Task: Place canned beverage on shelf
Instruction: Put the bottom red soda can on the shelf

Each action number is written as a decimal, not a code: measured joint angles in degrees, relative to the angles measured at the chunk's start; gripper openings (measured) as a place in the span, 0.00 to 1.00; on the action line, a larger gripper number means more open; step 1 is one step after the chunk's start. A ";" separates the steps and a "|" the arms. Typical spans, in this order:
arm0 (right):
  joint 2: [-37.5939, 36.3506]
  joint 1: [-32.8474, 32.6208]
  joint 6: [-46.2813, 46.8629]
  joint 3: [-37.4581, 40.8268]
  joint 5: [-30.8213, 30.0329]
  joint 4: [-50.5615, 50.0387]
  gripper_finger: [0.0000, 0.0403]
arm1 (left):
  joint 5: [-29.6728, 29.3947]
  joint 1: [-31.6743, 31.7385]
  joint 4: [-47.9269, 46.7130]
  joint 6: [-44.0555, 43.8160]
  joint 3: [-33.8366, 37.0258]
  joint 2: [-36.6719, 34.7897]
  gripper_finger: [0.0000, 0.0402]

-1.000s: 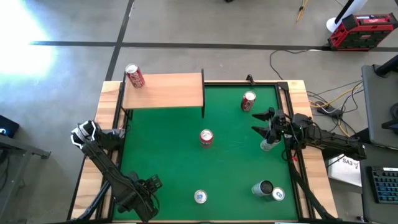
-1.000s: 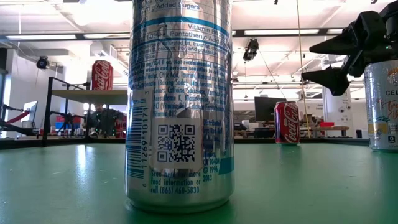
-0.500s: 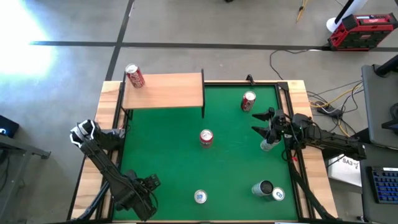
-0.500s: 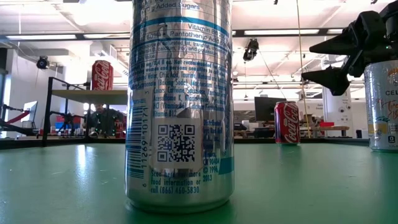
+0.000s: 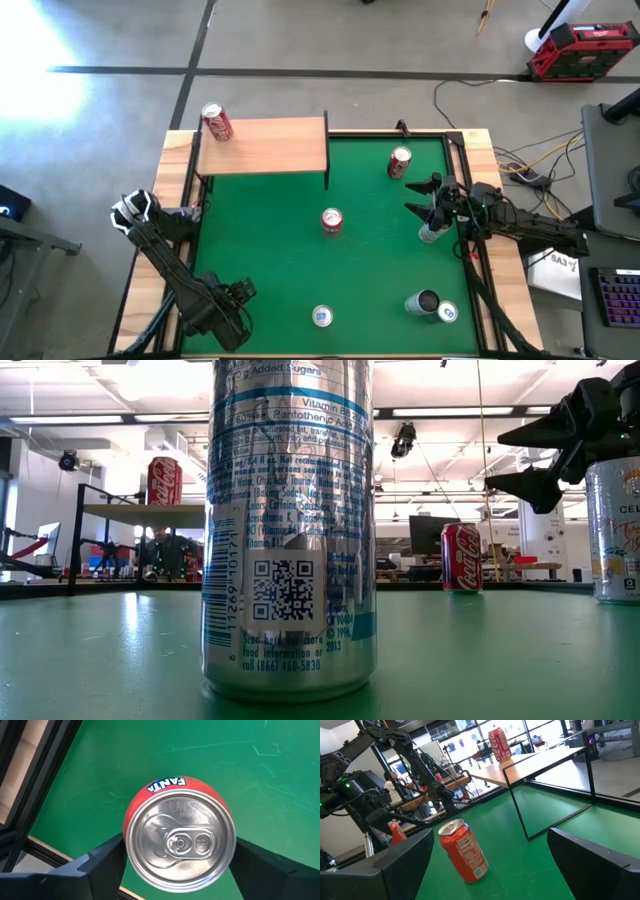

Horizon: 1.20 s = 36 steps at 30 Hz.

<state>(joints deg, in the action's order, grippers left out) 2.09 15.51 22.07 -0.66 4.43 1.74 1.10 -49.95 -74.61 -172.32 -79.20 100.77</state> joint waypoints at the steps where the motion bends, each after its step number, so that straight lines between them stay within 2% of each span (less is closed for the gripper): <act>1: 0.00 0.01 0.00 0.02 -0.02 0.00 0.95 | 0.00 0.00 0.00 -0.11 0.01 0.02 0.73; 5: 0.00 0.01 0.00 0.02 -0.01 0.00 0.95 | 0.11 0.00 -0.07 -0.54 0.06 0.09 0.74; 14: -0.01 0.00 0.01 0.02 -0.02 0.02 0.95 | 0.26 0.00 -1.15 -1.39 2.16 0.80 0.91; 18: 0.00 0.02 0.00 0.01 -0.02 0.00 0.95 | 0.62 0.02 0.95 -1.89 4.37 0.98 0.93; 24: 0.00 0.00 0.01 0.00 0.00 0.00 0.95 | 1.00 0.02 4.19 -2.00 5.40 0.59 0.86; 29: 0.00 0.00 0.00 0.01 -0.01 0.00 0.95 | 0.98 0.02 4.79 -1.54 4.98 0.55 0.71; 36: 0.00 0.02 0.00 0.02 0.00 -0.01 0.95 | -1.12 0.66 3.69 0.94 4.97 -0.78 0.70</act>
<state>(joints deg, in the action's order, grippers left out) 2.09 15.53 22.07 -0.64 4.43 1.73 -0.02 -49.29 -70.92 -171.38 -74.23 100.00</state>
